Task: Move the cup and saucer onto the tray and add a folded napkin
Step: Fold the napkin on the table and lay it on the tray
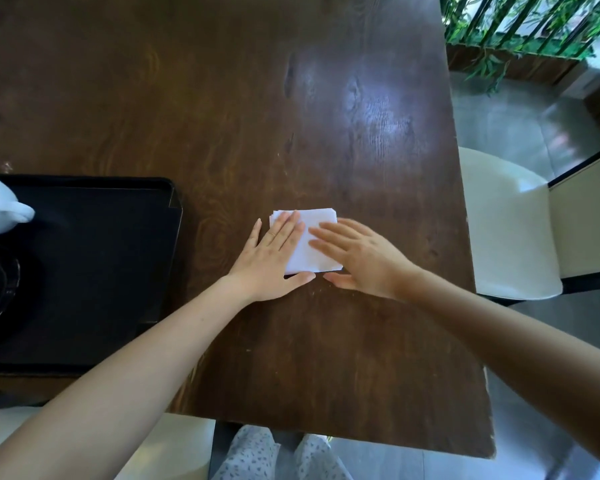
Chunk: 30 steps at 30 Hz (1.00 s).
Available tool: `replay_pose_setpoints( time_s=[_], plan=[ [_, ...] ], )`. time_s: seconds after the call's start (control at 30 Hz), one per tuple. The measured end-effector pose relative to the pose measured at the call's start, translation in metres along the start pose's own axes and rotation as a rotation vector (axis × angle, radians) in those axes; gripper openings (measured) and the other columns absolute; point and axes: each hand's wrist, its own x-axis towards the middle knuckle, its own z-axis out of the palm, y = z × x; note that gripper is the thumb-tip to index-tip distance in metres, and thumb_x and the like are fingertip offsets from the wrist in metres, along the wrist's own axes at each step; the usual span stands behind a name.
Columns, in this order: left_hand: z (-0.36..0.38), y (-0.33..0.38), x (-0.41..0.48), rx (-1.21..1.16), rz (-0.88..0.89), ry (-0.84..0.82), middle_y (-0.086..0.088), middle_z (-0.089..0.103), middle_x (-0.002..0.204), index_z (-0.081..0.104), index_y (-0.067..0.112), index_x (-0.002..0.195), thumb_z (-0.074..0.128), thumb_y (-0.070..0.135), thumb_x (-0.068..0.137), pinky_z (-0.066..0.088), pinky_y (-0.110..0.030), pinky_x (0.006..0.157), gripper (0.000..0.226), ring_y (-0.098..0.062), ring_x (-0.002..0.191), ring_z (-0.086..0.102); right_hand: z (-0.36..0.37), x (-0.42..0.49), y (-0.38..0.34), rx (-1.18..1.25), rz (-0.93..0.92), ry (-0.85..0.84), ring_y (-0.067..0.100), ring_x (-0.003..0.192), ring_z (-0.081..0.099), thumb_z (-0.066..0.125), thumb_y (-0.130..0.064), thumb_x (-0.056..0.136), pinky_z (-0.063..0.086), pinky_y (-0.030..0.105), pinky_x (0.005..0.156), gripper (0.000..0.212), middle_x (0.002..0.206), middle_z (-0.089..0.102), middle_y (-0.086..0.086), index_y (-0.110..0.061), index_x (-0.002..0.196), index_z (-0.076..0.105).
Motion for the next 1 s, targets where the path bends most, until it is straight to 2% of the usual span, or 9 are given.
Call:
replay_pose_setpoints(
  time_s=[0.13, 0.33, 0.4, 0.47, 0.57, 0.63, 0.73, 0.83, 1.0],
  plan=[
    [0.0, -0.001, 0.002, 0.009, 0.0, -0.018, 0.001, -0.02, 0.157, -0.018, 0.019, 0.145, 0.019, 0.073, 0.081, -0.011, -0.047, 0.115, 0.092, -0.012, 0.14, -0.025, 0.01, -0.006, -0.008, 0.076, 0.043, 0.099, 0.035, 0.115, 0.059, 0.076, -0.015, 0.075, 0.05, 0.047, 0.095, 0.043, 0.123, 0.063, 0.019, 0.003, 0.112, 0.065],
    [-0.001, -0.009, 0.002, 0.063, 0.032, 0.002, 0.004, -0.017, 0.157, -0.013, 0.023, 0.147, 0.024, 0.078, 0.078, -0.013, -0.044, 0.112, 0.096, -0.008, 0.134, -0.029, 0.003, -0.01, -0.008, 0.061, -0.036, 0.25, 0.032, 0.097, 0.069, 0.073, -0.003, 0.074, 0.053, 0.047, 0.09, 0.016, 0.1, 0.072, 0.019, 0.005, 0.088, 0.068],
    [-0.007, -0.011, -0.001, 0.023, 0.048, 0.03, 0.005, -0.007, 0.158, -0.003, 0.024, 0.148, 0.036, 0.07, 0.082, -0.011, -0.046, 0.113, 0.09, -0.008, 0.14, -0.018, -0.007, -0.004, -0.007, 0.114, 0.022, 0.292, 0.033, 0.083, 0.071, 0.072, -0.001, 0.073, 0.059, 0.045, 0.078, 0.013, 0.089, 0.074, 0.017, 0.003, 0.084, 0.068],
    [-0.018, -0.012, -0.005, -0.183, 0.036, 0.098, 0.003, 0.017, 0.157, 0.02, 0.022, 0.147, 0.052, 0.049, 0.088, -0.002, -0.045, 0.116, 0.072, -0.012, 0.145, 0.007, -0.019, 0.004, -0.008, 0.2, 0.135, 0.329, 0.034, 0.072, 0.069, 0.068, -0.002, 0.073, 0.058, 0.037, 0.062, 0.013, 0.081, 0.072, 0.013, 0.001, 0.086, 0.068],
    [-0.035, -0.008, -0.011, -0.684, -0.169, 0.228, -0.005, 0.053, 0.137, 0.052, 0.014, 0.129, 0.059, 0.024, 0.089, 0.025, -0.039, 0.115, 0.042, -0.021, 0.13, 0.045, -0.038, 0.015, -0.005, 0.459, 0.405, 0.358, 0.025, 0.077, 0.066, 0.061, -0.011, 0.082, 0.049, 0.031, 0.067, 0.012, 0.086, 0.07, 0.004, -0.01, 0.092, 0.066],
    [-0.046, -0.001, -0.018, -0.974, -0.296, 0.249, 0.002, 0.064, 0.122, 0.059, 0.017, 0.117, 0.058, 0.028, 0.089, 0.049, -0.025, 0.092, 0.03, -0.016, 0.116, 0.057, -0.053, 0.023, 0.0, 0.671, 0.569, 0.362, 0.016, 0.075, 0.061, 0.058, -0.016, 0.087, 0.048, 0.028, 0.069, 0.011, 0.082, 0.067, -0.001, -0.014, 0.094, 0.066],
    [-0.057, 0.012, -0.03, -1.304, -0.324, 0.284, 0.016, 0.068, 0.103, 0.061, 0.028, 0.104, 0.059, 0.041, 0.085, 0.053, -0.014, 0.071, 0.023, -0.009, 0.101, 0.064, -0.072, 0.036, 0.003, 0.994, 0.682, 0.321, 0.018, 0.079, 0.064, 0.054, -0.02, 0.092, 0.058, 0.028, 0.068, 0.015, 0.086, 0.067, 0.007, -0.012, 0.097, 0.066],
    [-0.06, 0.02, -0.041, -1.514, -0.357, 0.295, 0.011, 0.069, 0.105, 0.059, 0.03, 0.111, 0.059, 0.051, 0.079, 0.056, -0.023, 0.076, 0.038, -0.009, 0.103, 0.064, -0.081, 0.041, -0.001, 1.199, 0.727, 0.289, 0.016, 0.075, 0.063, 0.051, -0.02, 0.094, 0.06, 0.023, 0.059, 0.017, 0.086, 0.065, 0.006, -0.011, 0.098, 0.065],
    [-0.065, 0.016, -0.058, -1.691, -0.272, 0.235, 0.006, 0.067, 0.115, 0.058, 0.027, 0.118, 0.069, 0.033, 0.081, 0.055, -0.029, 0.081, 0.039, -0.013, 0.111, 0.062, -0.082, 0.044, -0.007, 1.258, 0.791, 0.319, 0.01, 0.081, 0.066, 0.048, -0.023, 0.096, 0.056, 0.014, 0.057, 0.019, 0.087, 0.067, -0.002, -0.015, 0.098, 0.065]
  ],
)
